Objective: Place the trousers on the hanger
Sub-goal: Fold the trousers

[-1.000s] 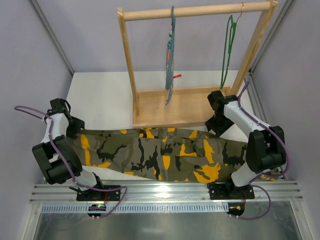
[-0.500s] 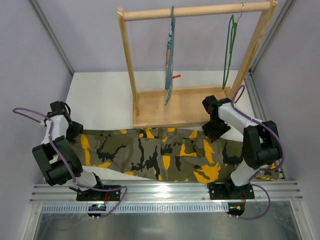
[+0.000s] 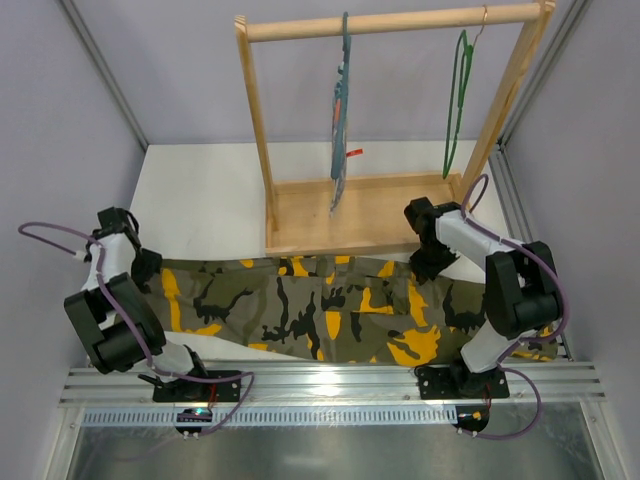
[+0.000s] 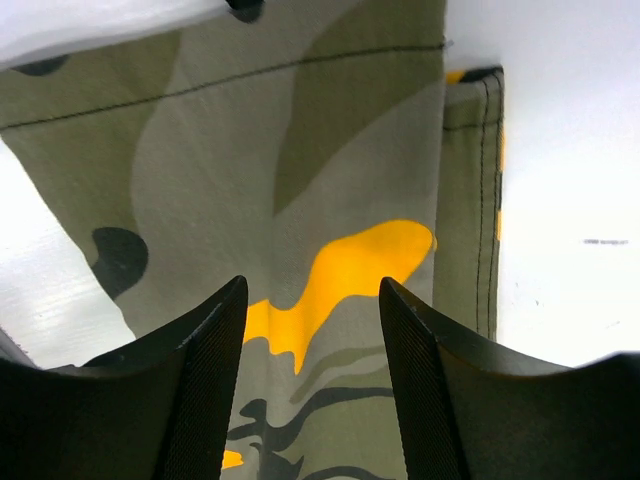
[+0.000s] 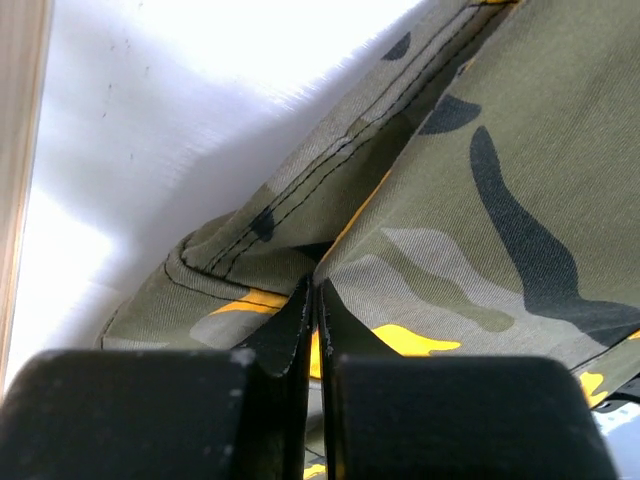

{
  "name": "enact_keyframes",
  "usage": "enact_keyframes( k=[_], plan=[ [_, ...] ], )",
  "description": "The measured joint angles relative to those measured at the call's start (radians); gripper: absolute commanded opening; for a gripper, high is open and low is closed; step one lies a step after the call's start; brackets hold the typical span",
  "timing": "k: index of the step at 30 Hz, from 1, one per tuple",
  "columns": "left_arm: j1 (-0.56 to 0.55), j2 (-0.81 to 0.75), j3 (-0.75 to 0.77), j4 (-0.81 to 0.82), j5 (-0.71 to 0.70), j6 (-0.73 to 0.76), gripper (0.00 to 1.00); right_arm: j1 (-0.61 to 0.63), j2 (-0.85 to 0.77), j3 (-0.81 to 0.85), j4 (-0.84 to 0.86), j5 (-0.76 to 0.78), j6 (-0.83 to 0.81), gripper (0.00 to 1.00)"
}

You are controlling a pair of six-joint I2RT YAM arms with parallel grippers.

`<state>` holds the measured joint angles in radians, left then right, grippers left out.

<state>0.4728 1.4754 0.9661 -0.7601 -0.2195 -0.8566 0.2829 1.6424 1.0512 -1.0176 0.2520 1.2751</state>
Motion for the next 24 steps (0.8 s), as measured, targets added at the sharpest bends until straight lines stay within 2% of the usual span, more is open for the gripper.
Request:
enact_keyframes(
  k=[4, 9, 20, 24],
  plan=[
    [0.042, 0.029, 0.027, -0.009, -0.011, 0.0, 0.56, 0.002, -0.03, 0.001, 0.004, 0.011, -0.029, 0.04],
    [0.089, 0.11, 0.078, -0.011, -0.005, 0.001, 0.53, 0.003, -0.141, -0.005, 0.015, 0.029, -0.049, 0.04],
    [0.094, 0.165, 0.132, -0.011, 0.053, 0.003, 0.54, 0.004, -0.201, -0.042, 0.074, 0.043, -0.1, 0.04],
    [0.094, 0.167, 0.132, -0.011, 0.058, 0.002, 0.45, 0.004, -0.203, -0.056, 0.094, 0.04, -0.109, 0.04]
  ],
)
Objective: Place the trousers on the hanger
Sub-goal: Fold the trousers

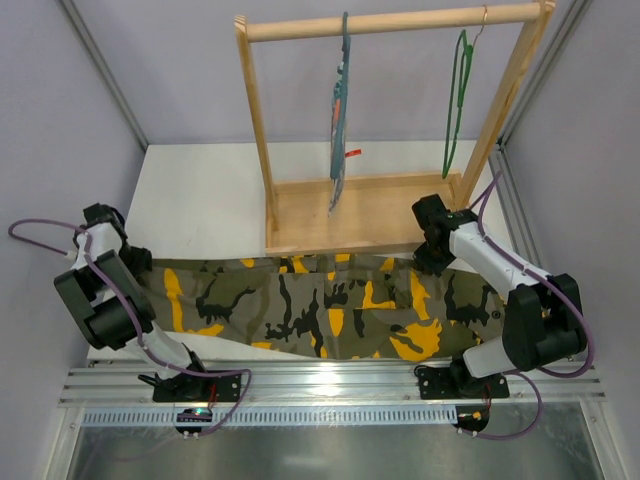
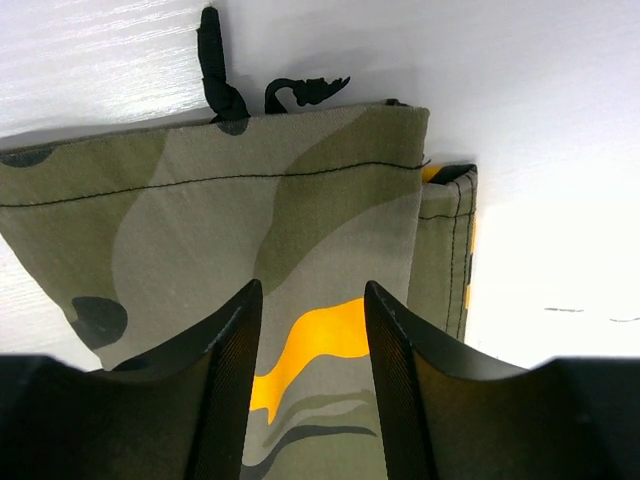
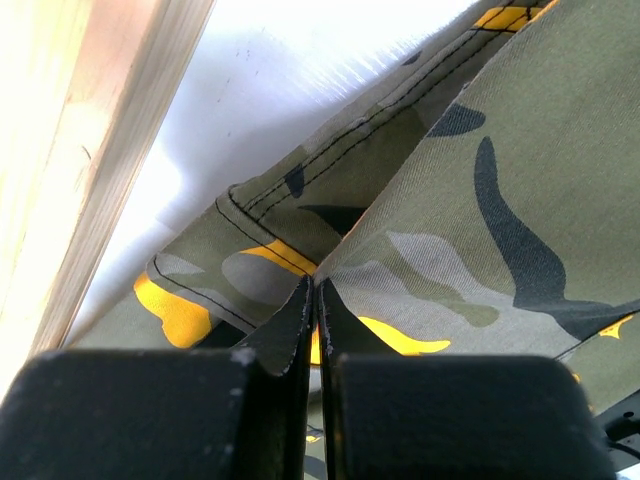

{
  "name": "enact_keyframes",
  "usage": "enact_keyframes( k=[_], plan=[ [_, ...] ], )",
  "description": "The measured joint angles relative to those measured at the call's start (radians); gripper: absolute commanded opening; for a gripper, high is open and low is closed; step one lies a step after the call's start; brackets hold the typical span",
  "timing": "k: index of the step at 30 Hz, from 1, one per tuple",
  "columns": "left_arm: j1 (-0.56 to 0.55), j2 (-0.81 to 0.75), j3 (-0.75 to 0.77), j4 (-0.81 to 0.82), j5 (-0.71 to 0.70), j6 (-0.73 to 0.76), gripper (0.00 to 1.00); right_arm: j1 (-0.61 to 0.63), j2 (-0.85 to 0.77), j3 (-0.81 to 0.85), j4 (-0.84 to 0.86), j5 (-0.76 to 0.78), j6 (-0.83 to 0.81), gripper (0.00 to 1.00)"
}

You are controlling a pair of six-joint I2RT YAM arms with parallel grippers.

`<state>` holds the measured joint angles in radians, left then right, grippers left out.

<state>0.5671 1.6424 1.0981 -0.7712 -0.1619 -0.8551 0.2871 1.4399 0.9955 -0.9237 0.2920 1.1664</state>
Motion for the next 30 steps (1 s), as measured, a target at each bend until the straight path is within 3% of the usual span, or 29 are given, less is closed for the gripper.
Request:
enact_keyframes(
  k=[11, 30],
  plan=[
    [-0.002, 0.076, 0.051, -0.007, 0.039, -0.01, 0.49, 0.0, 0.0, -0.019, 0.035, 0.013, -0.043, 0.04],
    [-0.002, 0.192, 0.143, -0.02, 0.039, -0.01, 0.42, 0.0, 0.003, -0.082, 0.134, 0.019, -0.099, 0.04]
  ],
)
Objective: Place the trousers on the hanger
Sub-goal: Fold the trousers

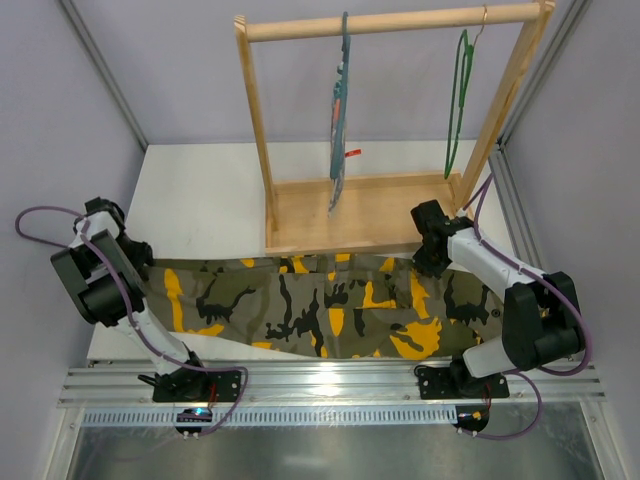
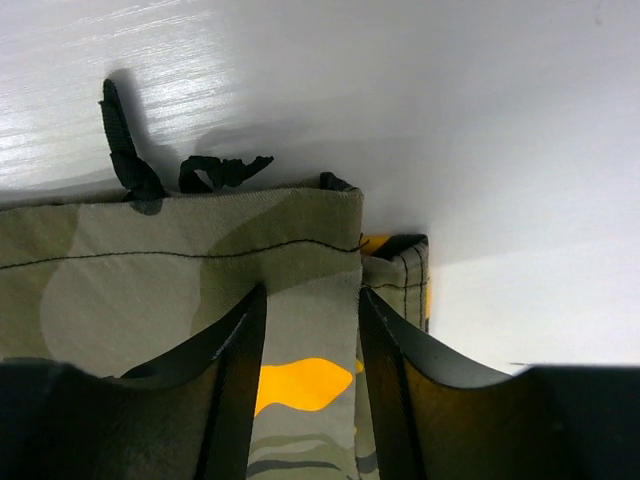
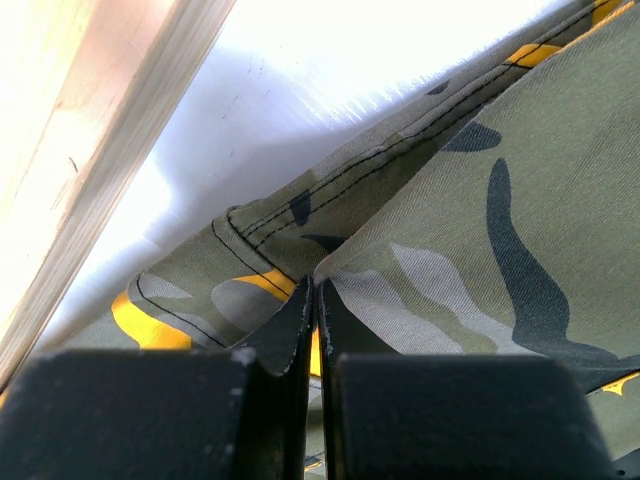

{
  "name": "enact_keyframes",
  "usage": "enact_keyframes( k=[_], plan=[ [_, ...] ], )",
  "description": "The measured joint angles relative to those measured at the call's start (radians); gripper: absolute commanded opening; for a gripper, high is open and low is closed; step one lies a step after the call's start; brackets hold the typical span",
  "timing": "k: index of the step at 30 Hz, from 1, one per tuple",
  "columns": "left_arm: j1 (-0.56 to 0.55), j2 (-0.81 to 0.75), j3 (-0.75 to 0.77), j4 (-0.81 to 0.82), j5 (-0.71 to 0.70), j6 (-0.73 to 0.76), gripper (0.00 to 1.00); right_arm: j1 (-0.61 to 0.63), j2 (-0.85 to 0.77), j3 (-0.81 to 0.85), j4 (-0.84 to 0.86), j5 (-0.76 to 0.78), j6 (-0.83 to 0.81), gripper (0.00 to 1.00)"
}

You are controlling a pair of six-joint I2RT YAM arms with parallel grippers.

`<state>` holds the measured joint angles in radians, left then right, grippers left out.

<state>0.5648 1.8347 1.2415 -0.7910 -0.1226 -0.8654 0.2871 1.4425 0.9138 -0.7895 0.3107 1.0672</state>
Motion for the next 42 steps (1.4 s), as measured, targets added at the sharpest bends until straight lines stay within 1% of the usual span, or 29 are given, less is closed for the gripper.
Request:
enact_keyframes(
  k=[2, 5, 6, 7, 8, 9, 14, 19, 30, 34, 42],
  plan=[
    [-0.001, 0.011, 0.0, 0.001, 0.0, 0.0, 0.4, 0.0, 0.0, -0.002, 0.002, 0.0, -0.002, 0.04],
    [-0.002, 0.014, 0.0, 0.001, 0.001, 0.002, 0.26, 0.0, 0.0, -0.004, 0.005, 0.0, -0.007, 0.04],
    [-0.002, 0.014, 0.0, 0.001, 0.002, 0.004, 0.17, 0.0, 0.002, -0.004, 0.007, 0.0, -0.01, 0.04],
    [-0.003, 0.014, 0.0, 0.0, 0.002, 0.004, 0.11, 0.0, 0.002, -0.004, 0.007, 0.0, -0.012, 0.04],
    [-0.003, 0.014, 0.0, 0.0, 0.003, 0.008, 0.02, 0.0, 0.004, -0.004, 0.008, 0.0, -0.014, 0.04],
    [-0.003, 0.014, 0.0, -0.002, 0.002, 0.01, 0.0, 0.0, 0.005, -0.004, 0.008, 0.0, -0.016, 0.04],
    [-0.003, 0.011, 0.0, -0.018, -0.008, 0.015, 0.01, 0.0, 0.004, -0.002, 0.005, 0.002, -0.019, 0.04],
    [-0.006, -0.019, 0.0, -0.035, 0.015, 0.032, 0.0, 0.0, -0.003, 0.009, -0.006, 0.01, -0.025, 0.04],
    [-0.006, -0.212, 0.0, -0.043, 0.034, 0.042, 0.0, 0.0, -0.161, 0.008, -0.034, 0.024, -0.047, 0.04],
    [-0.006, -0.235, 0.0, -0.044, 0.047, 0.039, 0.0, 0.0, -0.205, -0.003, -0.033, 0.029, -0.053, 0.04],
    [-0.006, -0.254, 0.0, -0.02, 0.098, 0.0, 0.01, 0.006, -0.221, -0.002, -0.029, 0.093, -0.083, 0.04]
  ],
)
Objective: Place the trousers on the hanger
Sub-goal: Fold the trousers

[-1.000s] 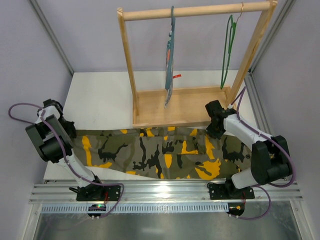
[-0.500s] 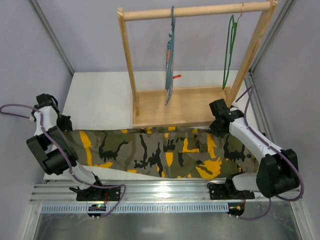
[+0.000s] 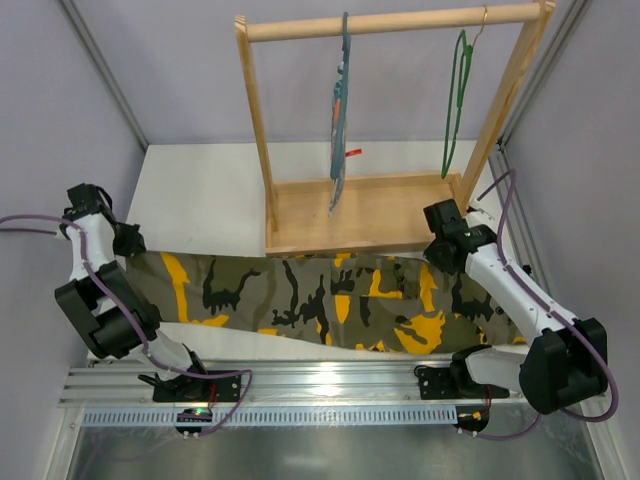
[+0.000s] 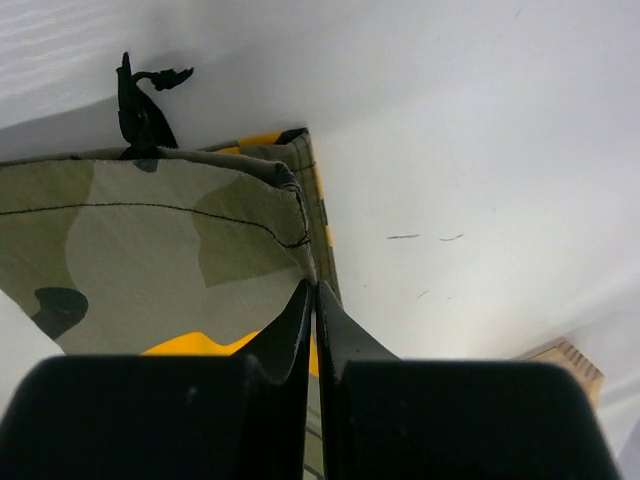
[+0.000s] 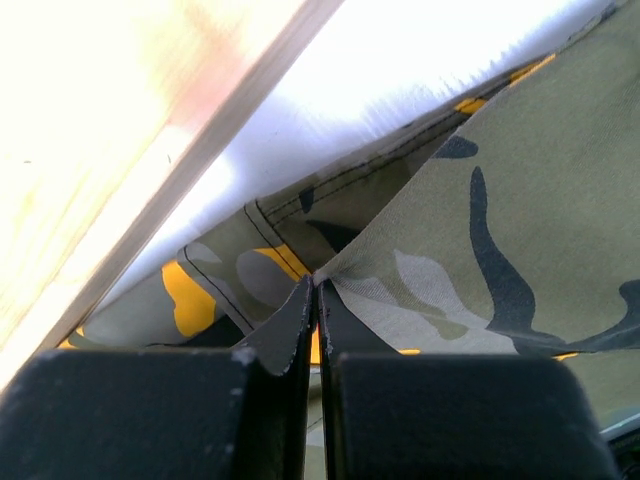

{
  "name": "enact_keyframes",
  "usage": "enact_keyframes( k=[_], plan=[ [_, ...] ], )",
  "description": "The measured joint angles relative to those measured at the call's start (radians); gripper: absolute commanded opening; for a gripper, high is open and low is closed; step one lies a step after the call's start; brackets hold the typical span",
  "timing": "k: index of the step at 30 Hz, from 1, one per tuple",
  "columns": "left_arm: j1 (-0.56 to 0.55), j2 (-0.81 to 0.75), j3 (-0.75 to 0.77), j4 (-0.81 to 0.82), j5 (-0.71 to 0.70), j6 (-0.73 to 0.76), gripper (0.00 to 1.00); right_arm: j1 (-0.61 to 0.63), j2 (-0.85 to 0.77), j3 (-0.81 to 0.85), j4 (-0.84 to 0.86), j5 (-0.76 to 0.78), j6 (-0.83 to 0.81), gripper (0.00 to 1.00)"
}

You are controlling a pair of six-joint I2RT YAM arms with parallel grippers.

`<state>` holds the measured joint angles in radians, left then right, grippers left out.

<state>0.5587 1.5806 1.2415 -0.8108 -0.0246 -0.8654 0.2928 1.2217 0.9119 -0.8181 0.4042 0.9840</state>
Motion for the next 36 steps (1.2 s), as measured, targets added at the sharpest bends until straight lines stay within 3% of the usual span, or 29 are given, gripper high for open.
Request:
enact_keyframes(
  k=[7, 12, 15, 18, 19, 21, 27, 32, 36],
  plan=[
    [0.0, 0.079, 0.003, 0.085, 0.079, -0.021, 0.01, 0.0, 0.007, -0.001, 0.1, 0.028, -0.068, 0.04],
    [-0.011, 0.231, 0.021, 0.184, 0.158, -0.008, 0.02, 0.0, 0.143, -0.002, 0.187, 0.042, -0.09, 0.04],
    [-0.017, 0.29, 0.023, 0.233, 0.207, 0.011, 0.16, 0.0, 0.223, -0.002, 0.208, 0.043, -0.1, 0.09],
    [-0.018, 0.304, 0.026, 0.259, 0.25, 0.029, 0.28, 0.0, 0.246, -0.002, 0.213, 0.042, -0.125, 0.23],
    [-0.02, 0.301, 0.034, 0.256, 0.259, 0.036, 0.39, 0.0, 0.241, -0.002, 0.213, 0.042, -0.135, 0.31],
    [-0.026, 0.291, 0.046, 0.244, 0.269, 0.06, 0.47, 0.0, 0.222, -0.002, 0.215, 0.039, -0.161, 0.37],
    [-0.063, 0.158, 0.048, 0.133, 0.137, 0.114, 0.46, 0.0, 0.073, -0.002, 0.222, 0.002, -0.243, 0.43],
    [-0.063, -0.04, -0.081, 0.095, -0.009, 0.111, 0.46, -0.002, -0.058, -0.024, 0.266, -0.1, -0.306, 0.43],
    [-0.059, -0.09, -0.153, 0.055, -0.066, 0.111, 0.44, -0.001, -0.129, -0.087, 0.281, -0.171, -0.332, 0.43]
  ],
)
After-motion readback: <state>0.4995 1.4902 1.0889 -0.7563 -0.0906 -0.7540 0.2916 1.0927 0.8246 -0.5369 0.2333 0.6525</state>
